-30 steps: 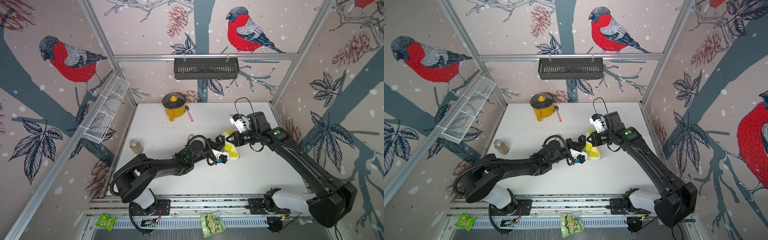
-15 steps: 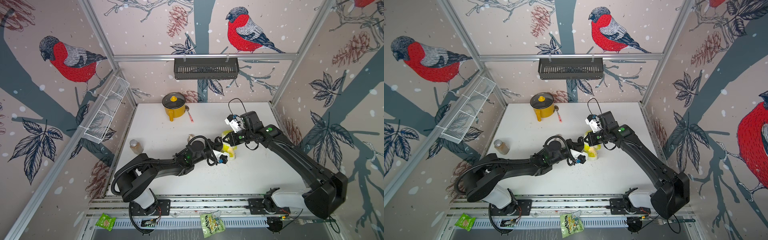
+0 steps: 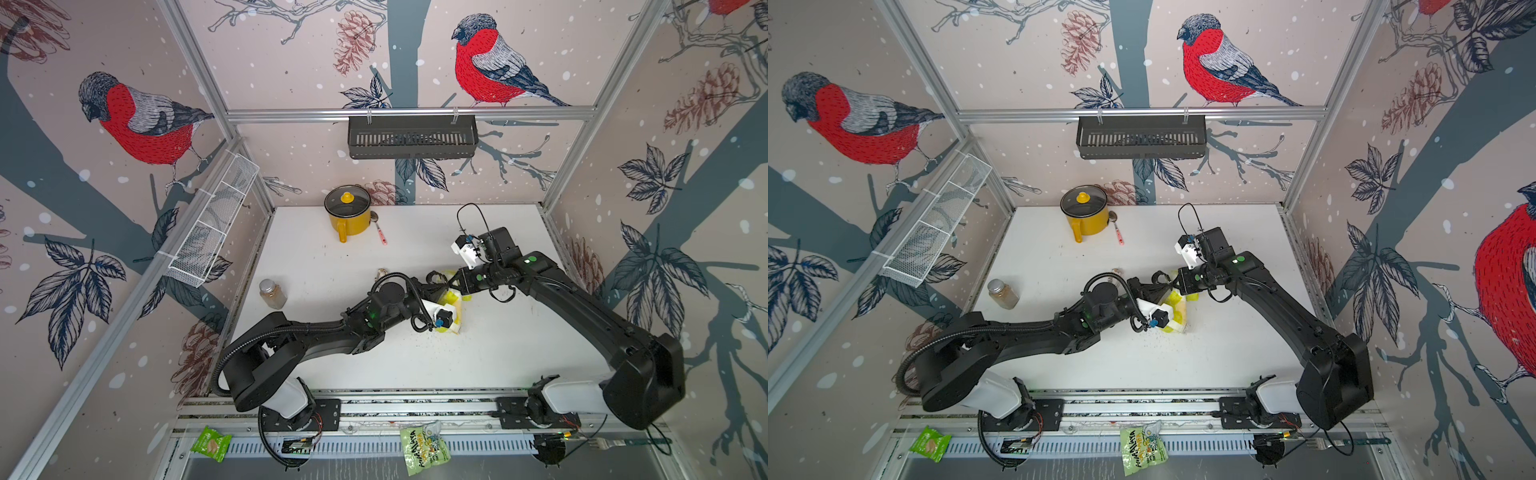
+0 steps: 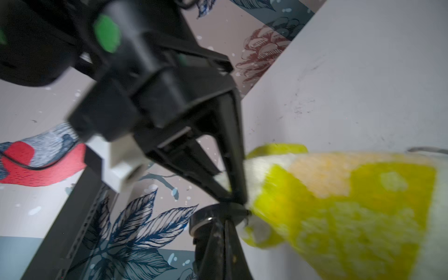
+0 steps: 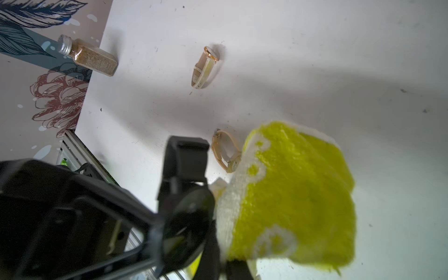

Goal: Wipe the watch dial
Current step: Wipe the dirt from the watch dial.

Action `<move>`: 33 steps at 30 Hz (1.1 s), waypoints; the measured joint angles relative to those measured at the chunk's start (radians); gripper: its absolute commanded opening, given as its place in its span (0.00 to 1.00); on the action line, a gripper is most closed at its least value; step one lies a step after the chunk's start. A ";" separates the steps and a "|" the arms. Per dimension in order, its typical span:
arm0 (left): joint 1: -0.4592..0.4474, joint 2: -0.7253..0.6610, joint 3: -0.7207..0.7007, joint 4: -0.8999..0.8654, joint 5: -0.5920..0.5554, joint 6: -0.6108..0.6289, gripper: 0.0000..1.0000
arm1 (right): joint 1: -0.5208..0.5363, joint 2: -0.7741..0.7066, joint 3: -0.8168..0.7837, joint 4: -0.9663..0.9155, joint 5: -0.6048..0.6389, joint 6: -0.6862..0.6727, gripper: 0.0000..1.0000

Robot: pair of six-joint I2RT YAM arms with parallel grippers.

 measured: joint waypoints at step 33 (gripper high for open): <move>-0.008 0.040 0.000 0.051 -0.008 0.101 0.00 | -0.093 -0.183 0.177 -0.156 0.006 -0.082 0.04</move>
